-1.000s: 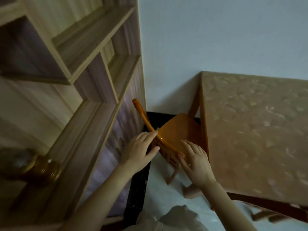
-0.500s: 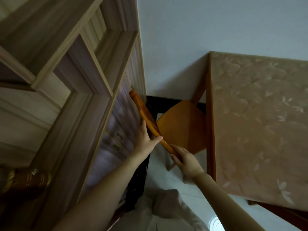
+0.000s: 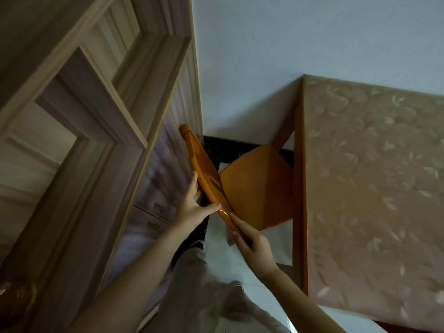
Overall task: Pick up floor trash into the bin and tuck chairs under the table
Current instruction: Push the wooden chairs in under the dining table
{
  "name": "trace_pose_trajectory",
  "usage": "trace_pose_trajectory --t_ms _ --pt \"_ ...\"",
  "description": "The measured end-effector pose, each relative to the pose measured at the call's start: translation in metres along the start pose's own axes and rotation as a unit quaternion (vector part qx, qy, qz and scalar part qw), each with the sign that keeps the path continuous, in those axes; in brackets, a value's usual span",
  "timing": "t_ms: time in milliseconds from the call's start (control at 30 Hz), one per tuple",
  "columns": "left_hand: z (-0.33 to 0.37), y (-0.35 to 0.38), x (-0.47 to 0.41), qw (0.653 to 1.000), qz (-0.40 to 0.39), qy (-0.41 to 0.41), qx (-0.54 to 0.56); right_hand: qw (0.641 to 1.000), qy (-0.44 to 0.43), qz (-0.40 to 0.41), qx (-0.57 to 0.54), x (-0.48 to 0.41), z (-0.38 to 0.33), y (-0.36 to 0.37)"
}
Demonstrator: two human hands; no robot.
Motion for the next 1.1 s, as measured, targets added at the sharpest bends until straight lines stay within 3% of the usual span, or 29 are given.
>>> trace_pose_trajectory --t_ms 600,1100 --pt "0.073 -0.002 -0.128 0.993 -0.104 -0.026 -0.054 0.990 0.066 0.124 -0.016 -0.108 -0.022 0.009" --pt "0.099 0.013 -0.186 0.991 -0.125 -0.009 -0.054 0.978 0.127 0.114 -0.116 -0.166 -0.028 -0.001"
Point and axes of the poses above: each hand's wrist, its own x-axis away from the middle knuckle, its own y-axis out of the palm, z = x × y, the point moved 8 cm from there along -x, towards the middle knuckle, and after that the axes turned 12 degrees about x, right-handed, at the moved point
